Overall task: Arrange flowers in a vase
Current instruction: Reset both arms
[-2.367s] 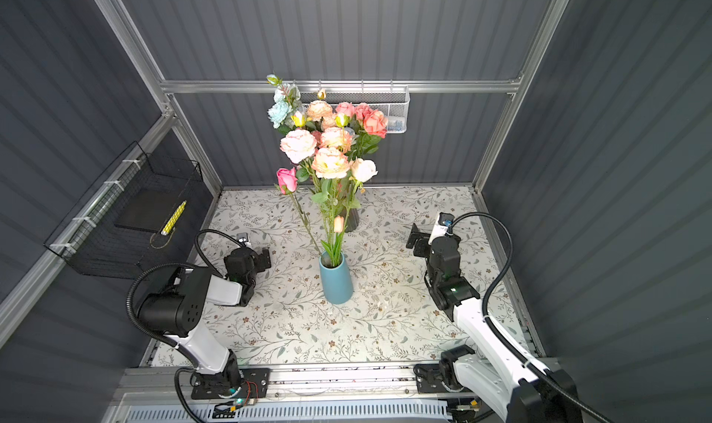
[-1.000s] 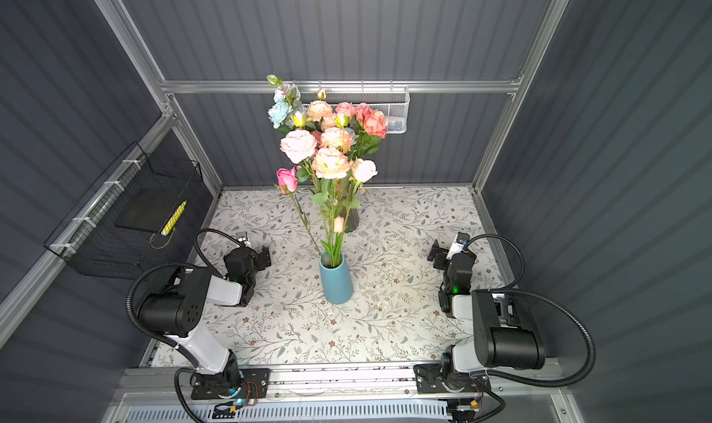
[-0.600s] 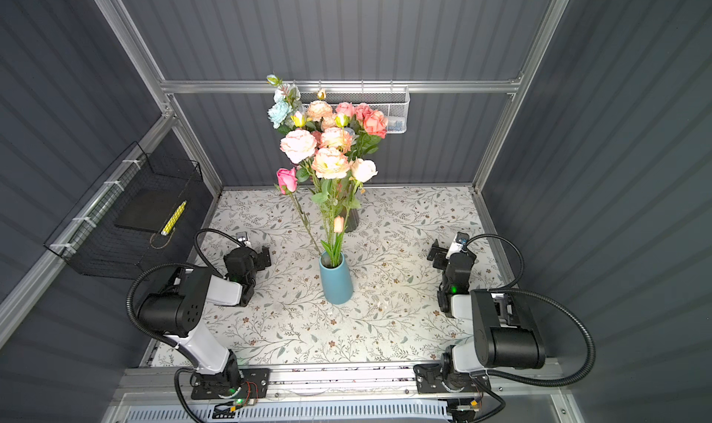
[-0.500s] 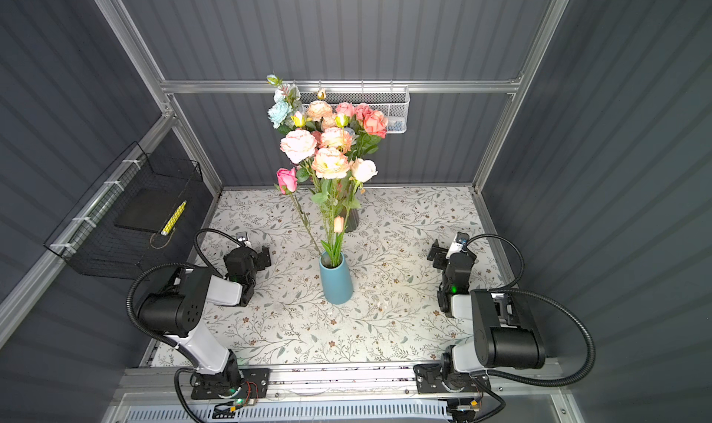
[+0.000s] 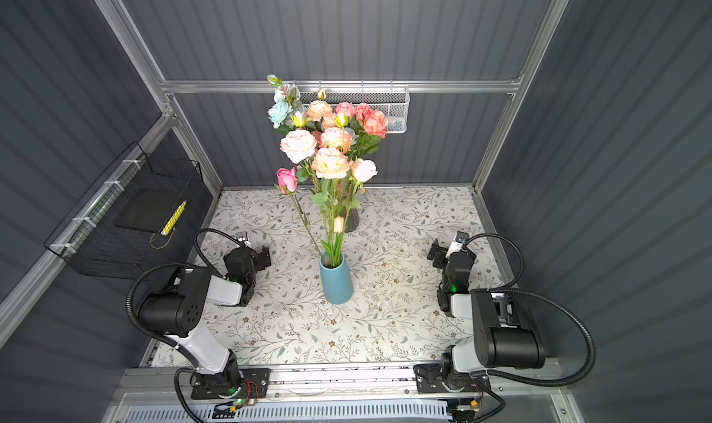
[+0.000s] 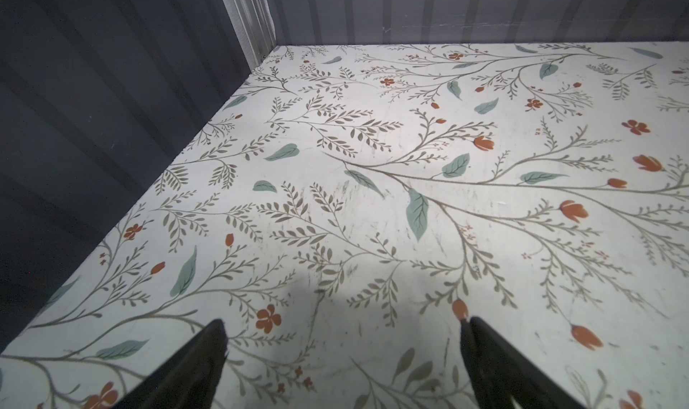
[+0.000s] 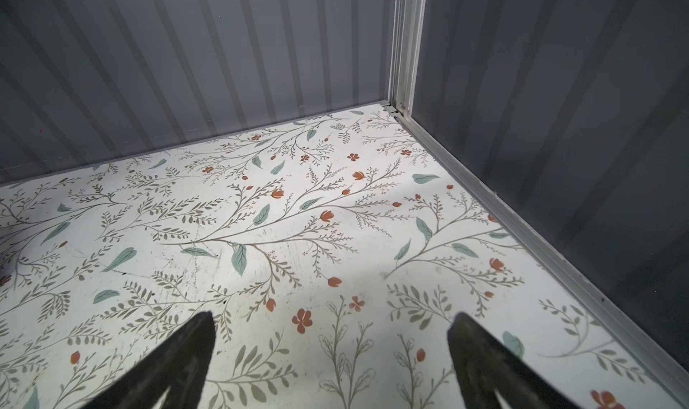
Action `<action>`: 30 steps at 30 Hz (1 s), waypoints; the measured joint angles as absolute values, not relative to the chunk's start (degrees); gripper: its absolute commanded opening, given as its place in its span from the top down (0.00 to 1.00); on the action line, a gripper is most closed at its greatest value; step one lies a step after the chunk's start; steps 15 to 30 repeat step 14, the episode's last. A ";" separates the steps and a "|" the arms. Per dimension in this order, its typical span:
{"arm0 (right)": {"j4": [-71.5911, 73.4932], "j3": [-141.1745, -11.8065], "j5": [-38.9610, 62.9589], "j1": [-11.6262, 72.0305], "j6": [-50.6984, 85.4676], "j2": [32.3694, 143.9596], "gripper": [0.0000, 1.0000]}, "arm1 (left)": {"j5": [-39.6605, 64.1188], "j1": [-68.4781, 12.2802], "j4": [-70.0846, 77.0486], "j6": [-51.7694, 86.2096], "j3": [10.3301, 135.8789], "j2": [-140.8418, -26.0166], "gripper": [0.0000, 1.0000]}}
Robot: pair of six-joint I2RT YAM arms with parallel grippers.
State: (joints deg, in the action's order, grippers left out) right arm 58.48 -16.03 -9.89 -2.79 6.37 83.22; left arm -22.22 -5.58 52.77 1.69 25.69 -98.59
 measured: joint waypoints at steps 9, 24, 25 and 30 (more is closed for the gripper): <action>58.26 -16.19 -9.98 -2.76 6.35 83.22 0.01 | -22.22 -5.58 52.77 1.69 25.69 -98.59 0.00; 58.26 -16.19 -10.28 -2.68 6.35 83.22 0.01 | -22.22 -5.58 52.77 1.69 25.69 -98.59 0.00; 58.26 -16.19 -10.28 -2.68 6.35 83.22 0.01 | -22.22 -5.58 52.77 1.69 25.69 -98.59 0.00; 58.26 -16.19 -10.28 -2.68 6.35 83.22 0.01 | -22.22 -5.58 52.77 1.69 25.69 -98.59 0.00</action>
